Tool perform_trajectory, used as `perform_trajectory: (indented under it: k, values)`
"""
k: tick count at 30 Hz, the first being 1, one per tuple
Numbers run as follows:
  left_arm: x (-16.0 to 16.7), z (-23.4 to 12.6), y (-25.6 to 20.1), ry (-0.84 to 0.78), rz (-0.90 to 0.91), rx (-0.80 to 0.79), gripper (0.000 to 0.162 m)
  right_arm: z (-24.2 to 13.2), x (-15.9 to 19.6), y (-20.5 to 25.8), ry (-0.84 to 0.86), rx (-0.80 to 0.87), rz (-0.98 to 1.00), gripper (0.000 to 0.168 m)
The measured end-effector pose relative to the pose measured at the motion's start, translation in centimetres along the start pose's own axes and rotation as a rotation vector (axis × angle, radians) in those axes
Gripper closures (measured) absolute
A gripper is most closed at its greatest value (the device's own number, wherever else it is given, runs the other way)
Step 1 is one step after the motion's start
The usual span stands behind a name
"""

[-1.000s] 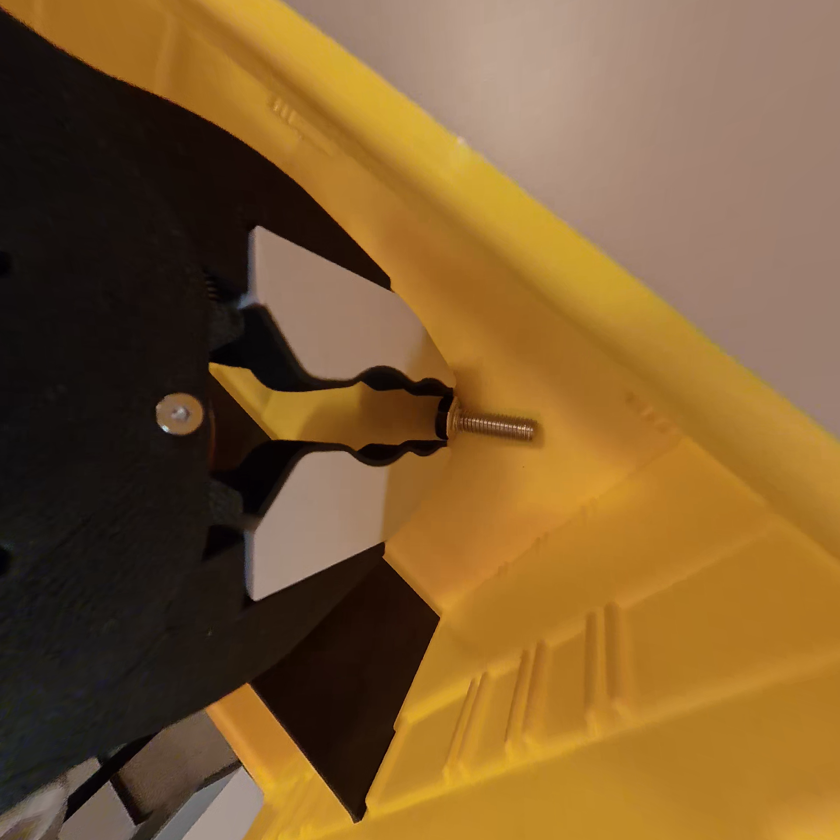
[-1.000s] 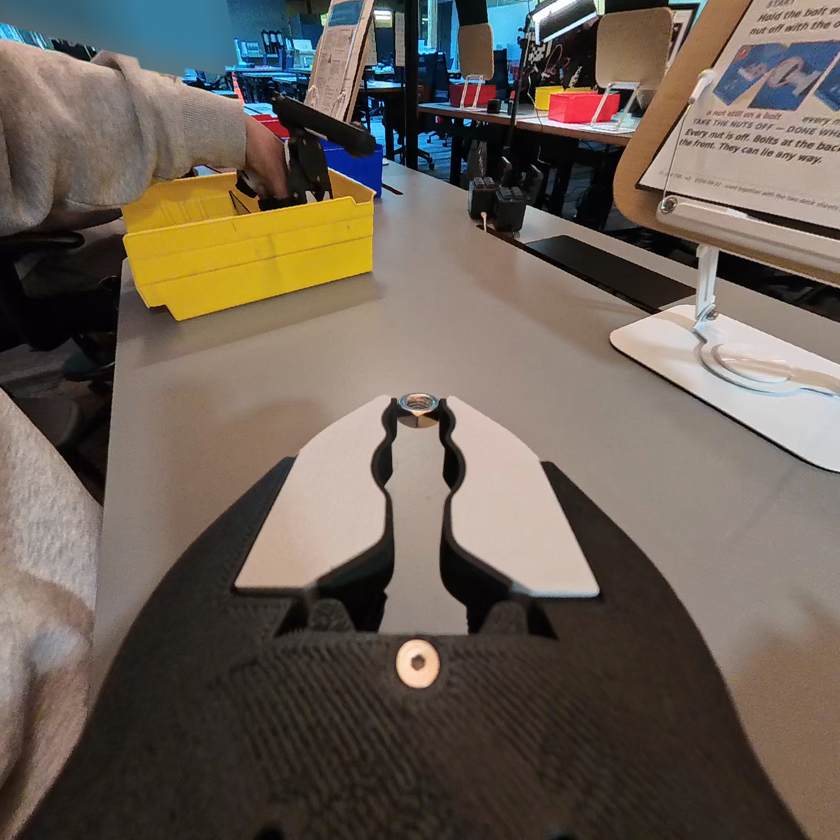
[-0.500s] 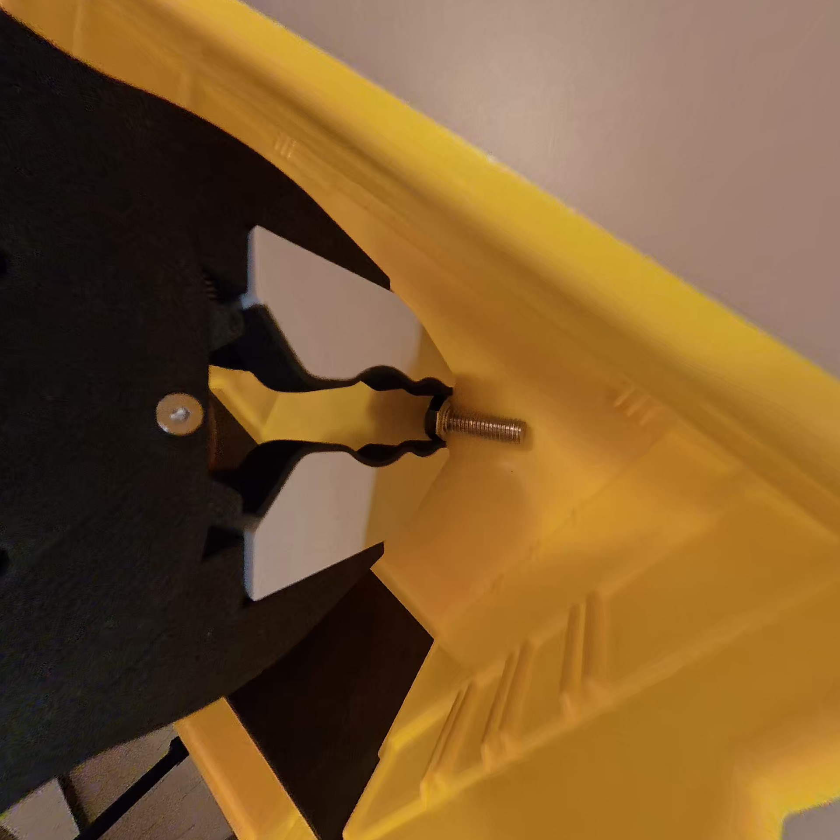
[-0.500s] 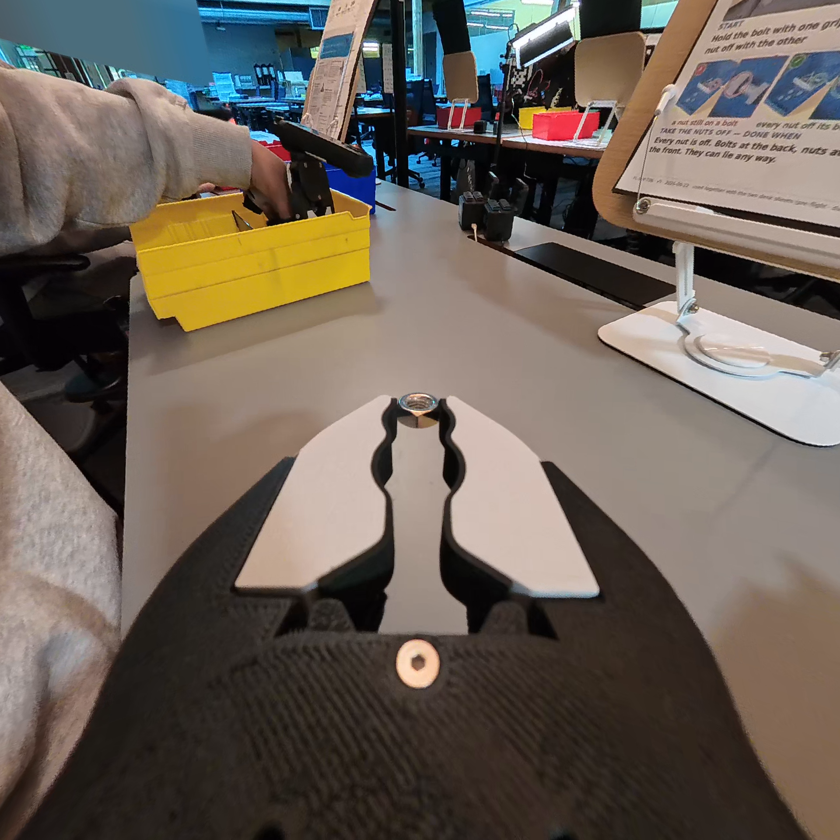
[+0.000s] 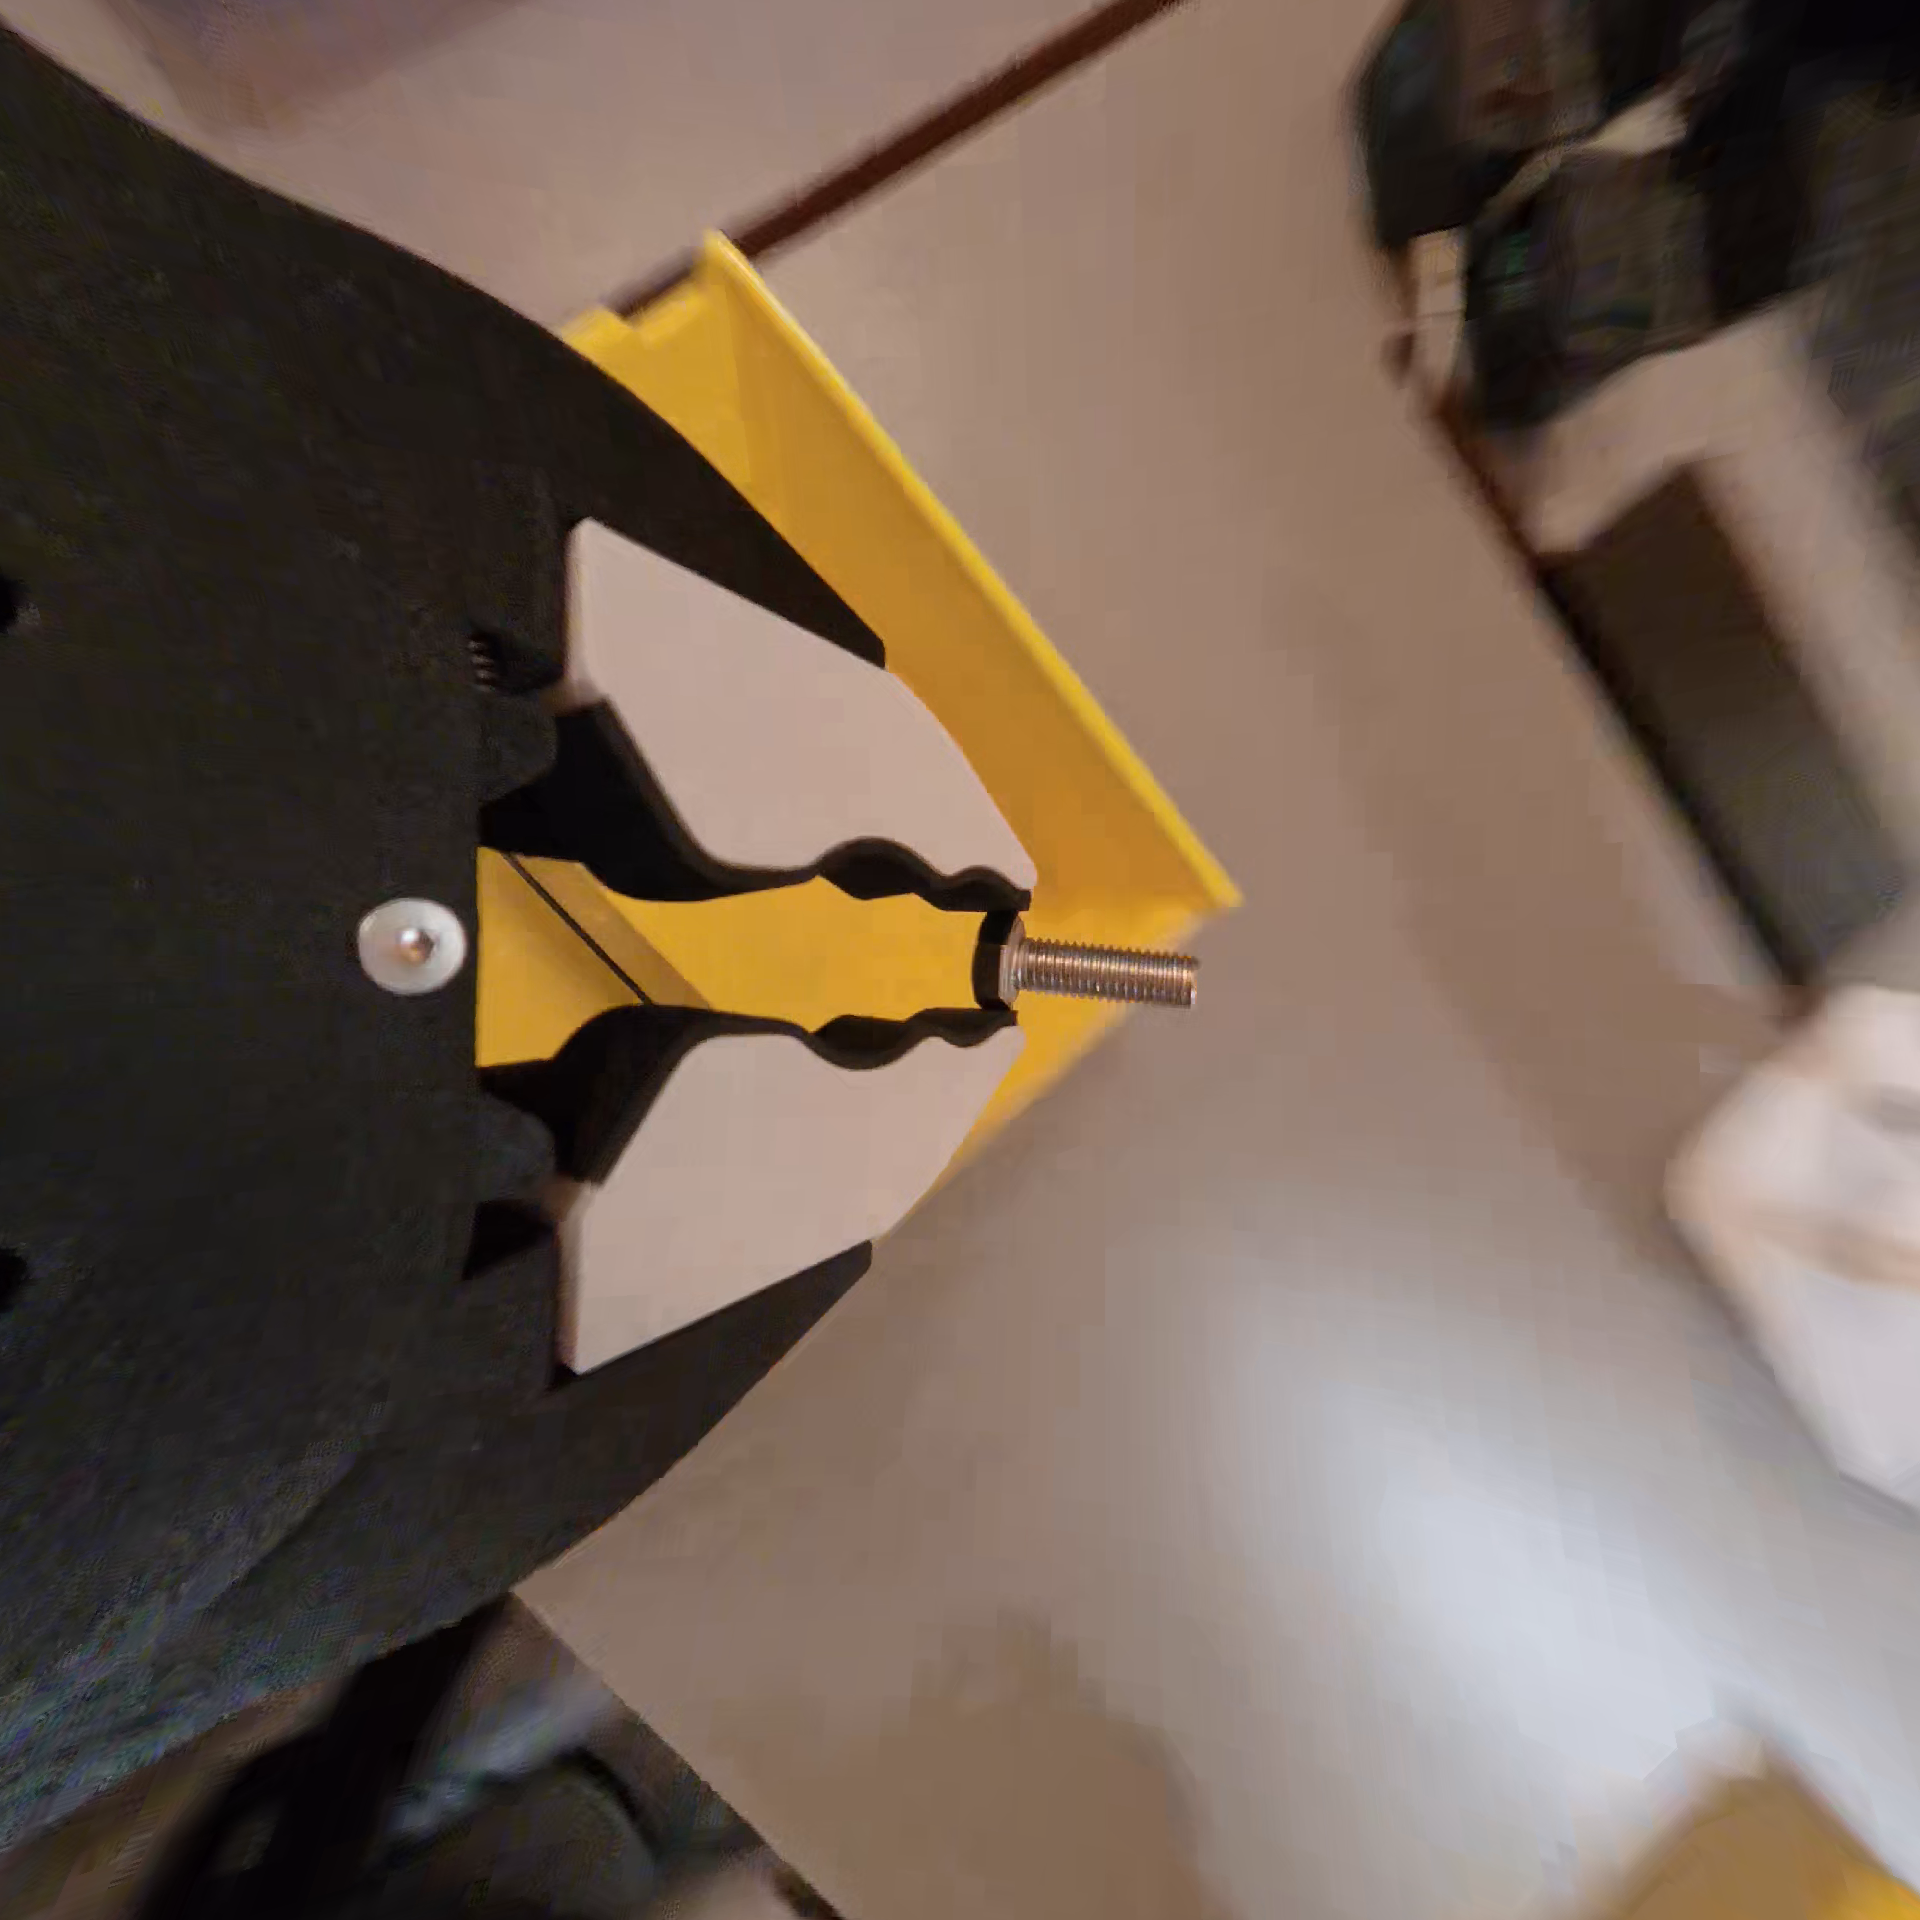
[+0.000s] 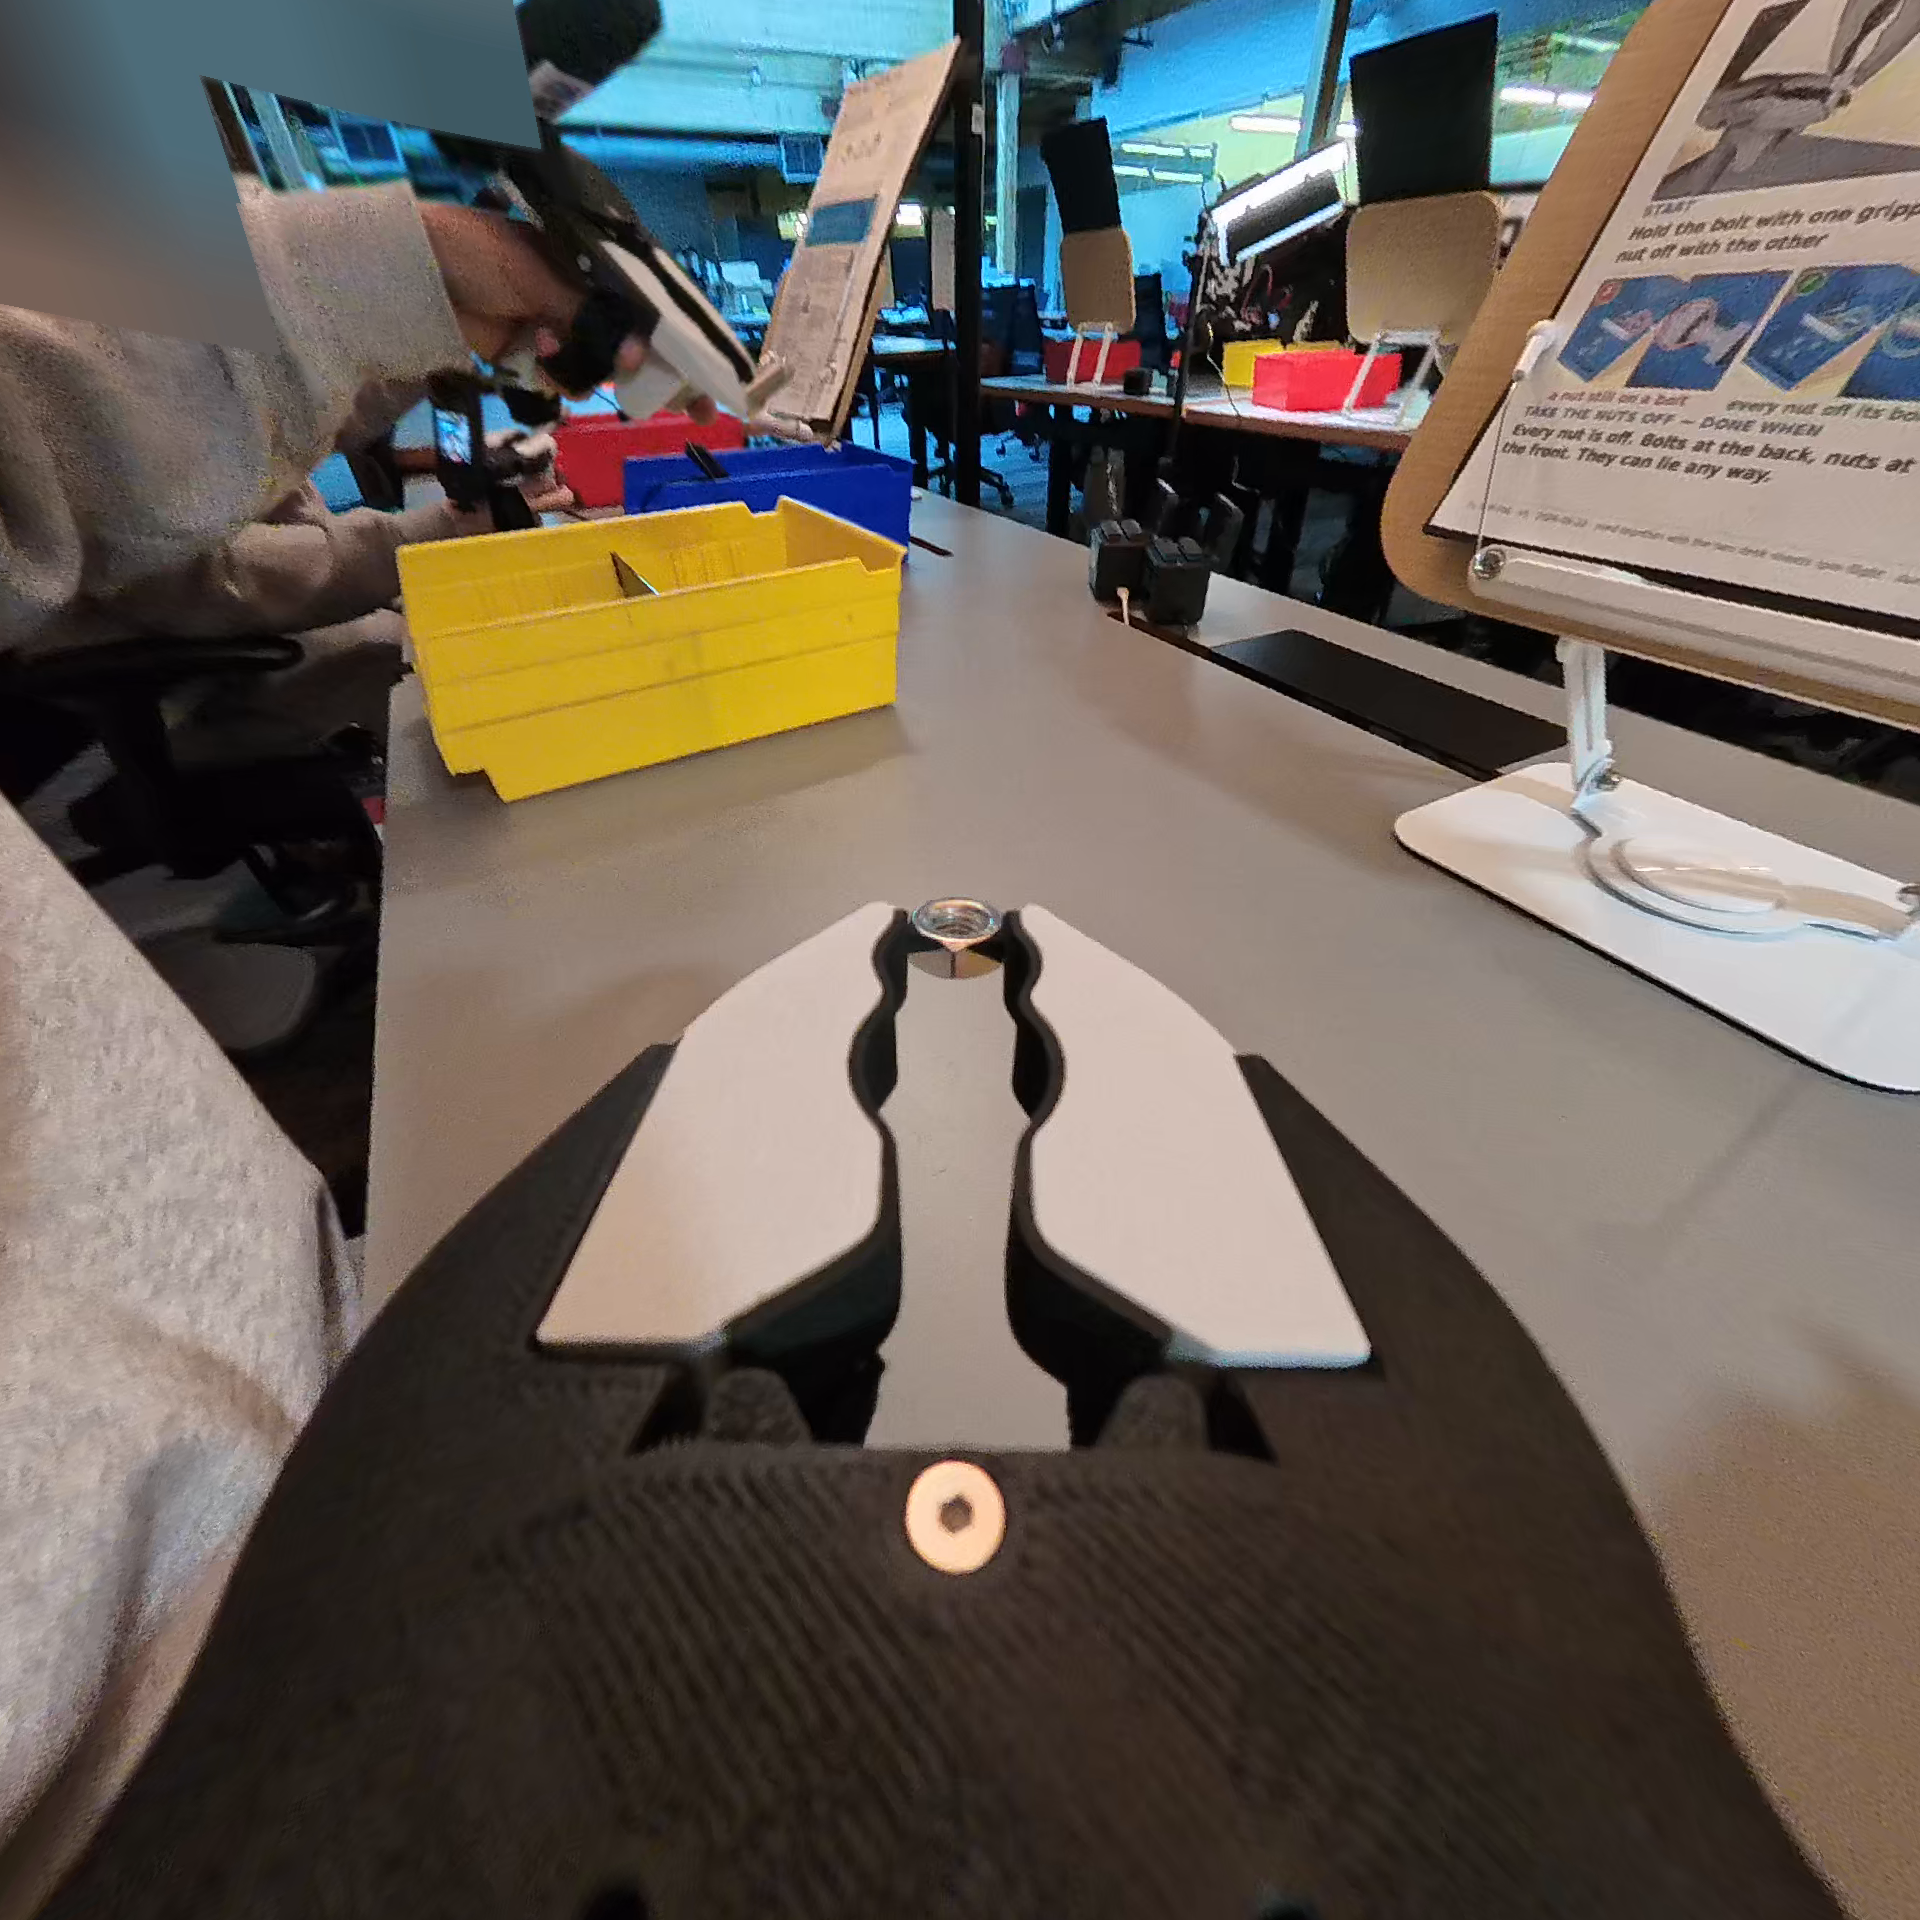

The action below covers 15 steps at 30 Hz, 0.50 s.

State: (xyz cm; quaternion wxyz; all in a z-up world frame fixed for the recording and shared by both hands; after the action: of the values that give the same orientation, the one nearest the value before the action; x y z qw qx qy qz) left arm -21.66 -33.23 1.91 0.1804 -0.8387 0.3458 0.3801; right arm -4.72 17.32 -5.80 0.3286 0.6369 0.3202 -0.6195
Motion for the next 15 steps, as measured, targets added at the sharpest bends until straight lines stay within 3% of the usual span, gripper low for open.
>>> perform_trajectory:
  k: [1,4,7,13,15]
  values:
    - [-1.4,-0.5,-2.1,-0.141,-0.015,0.004,0.144,-0.1,0.2,0.0,-0.018,-0.007,0.013,0.151]
    - [-4.5,-0.3,-9.9,-0.584,-0.107,0.048,0.144,-0.6,1.3,0.0,-0.053,-0.005,0.058,0.151]
    - [-5.4,2.3,-18.5,-0.831,-0.179,0.154,0.143,-2.1,2.4,0.3,-0.089,0.018,0.135,0.151]
    - [-3.9,13.5,-32.1,-0.922,-0.256,0.224,0.143,-5.8,1.3,-0.5,-0.179,0.091,0.166,0.151]
    - [-3.4,17.6,-35.0,-0.837,-0.237,0.195,0.143,-6.8,0.9,-1.1,-0.188,0.106,0.134,0.151]
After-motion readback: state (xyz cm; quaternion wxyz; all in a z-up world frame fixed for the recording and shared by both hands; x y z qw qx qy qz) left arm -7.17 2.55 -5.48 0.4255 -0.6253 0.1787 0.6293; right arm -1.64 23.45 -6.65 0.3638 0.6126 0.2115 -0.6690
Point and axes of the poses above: each gripper's, where its closed fingertips meet, z out along the fingers, x out of its underside, y = z × x across the jaws, the point moved 7 cm from there along -z, back along the fingers, and after that the axes turned 5 degrees about -y, right-handed, at the moved point
